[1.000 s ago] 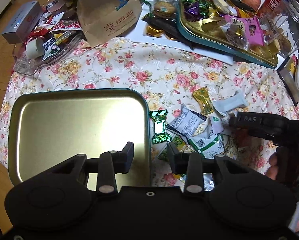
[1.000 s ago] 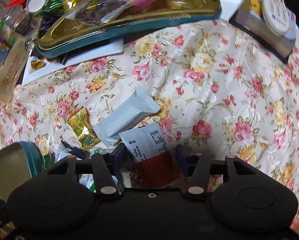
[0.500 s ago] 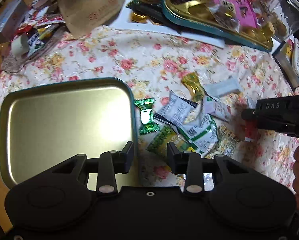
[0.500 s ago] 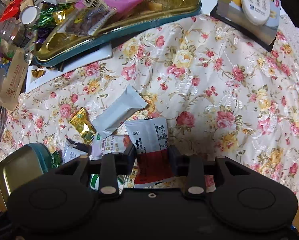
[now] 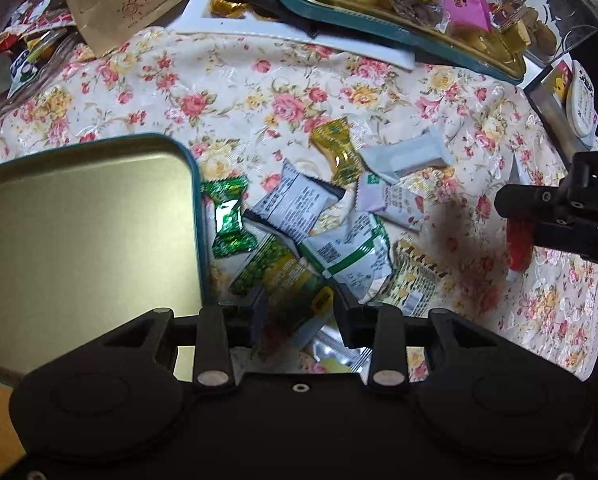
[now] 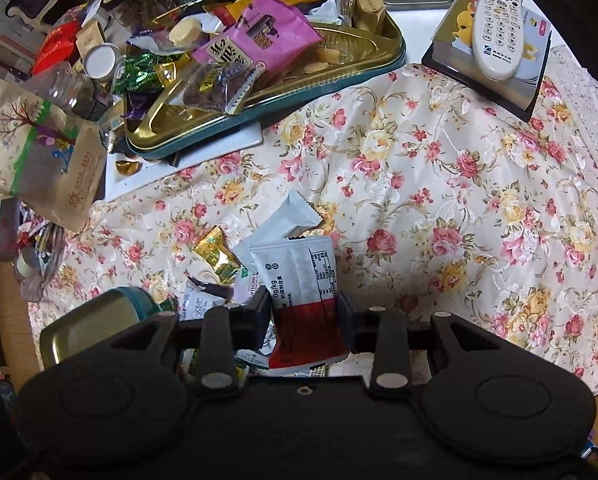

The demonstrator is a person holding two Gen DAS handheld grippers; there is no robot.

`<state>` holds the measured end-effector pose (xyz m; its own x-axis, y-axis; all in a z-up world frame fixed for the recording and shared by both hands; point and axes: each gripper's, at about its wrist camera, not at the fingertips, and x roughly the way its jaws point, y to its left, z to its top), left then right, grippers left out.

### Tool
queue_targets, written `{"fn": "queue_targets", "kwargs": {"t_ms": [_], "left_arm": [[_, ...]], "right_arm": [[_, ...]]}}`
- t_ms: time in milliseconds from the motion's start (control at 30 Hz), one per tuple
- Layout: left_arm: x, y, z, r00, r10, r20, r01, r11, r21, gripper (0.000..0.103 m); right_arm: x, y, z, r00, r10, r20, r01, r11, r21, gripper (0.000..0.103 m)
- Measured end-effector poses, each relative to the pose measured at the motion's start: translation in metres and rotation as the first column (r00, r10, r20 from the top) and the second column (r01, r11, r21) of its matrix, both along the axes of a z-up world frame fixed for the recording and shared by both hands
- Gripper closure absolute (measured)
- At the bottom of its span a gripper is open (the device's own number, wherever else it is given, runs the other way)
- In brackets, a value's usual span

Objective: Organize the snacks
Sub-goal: 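Grasp the white printed snack packet with the left gripper and lift it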

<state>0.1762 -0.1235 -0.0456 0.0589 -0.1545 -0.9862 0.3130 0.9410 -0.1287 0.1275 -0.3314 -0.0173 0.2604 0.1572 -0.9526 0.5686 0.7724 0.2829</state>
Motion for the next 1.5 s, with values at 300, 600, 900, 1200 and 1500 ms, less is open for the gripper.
{"fn": "queue_targets", "kwargs": {"t_ms": [300,600,900,1200,1500], "left_arm": [[0.004,-0.027,-0.002,1.0,-0.003,0.024,0.004,0.999,-0.038,0.058],[0.006,-0.045,-0.019,1.0,0.027,0.007,-0.027,0.999,0.018,0.058],[0.011,-0.055,-0.03,0.998,0.062,-0.003,-0.062,0.997,0.052,0.056],[0.012,-0.062,-0.038,0.997,0.074,0.005,-0.074,0.995,0.067,0.05],[0.016,-0.066,-0.045,0.995,0.094,-0.017,-0.093,0.994,0.061,0.051]], "right_arm": [[-0.009,-0.005,0.006,1.0,-0.005,0.015,0.005,1.0,-0.002,0.066],[-0.022,-0.015,0.001,1.0,-0.006,0.006,0.006,1.0,-0.008,0.066],[-0.026,-0.023,0.004,0.999,-0.028,0.015,0.027,0.999,0.039,0.065],[-0.023,-0.021,0.006,0.999,-0.033,0.017,0.032,0.998,0.054,0.065],[-0.02,-0.028,0.009,0.998,-0.064,0.018,0.063,0.997,0.054,0.065]]}}
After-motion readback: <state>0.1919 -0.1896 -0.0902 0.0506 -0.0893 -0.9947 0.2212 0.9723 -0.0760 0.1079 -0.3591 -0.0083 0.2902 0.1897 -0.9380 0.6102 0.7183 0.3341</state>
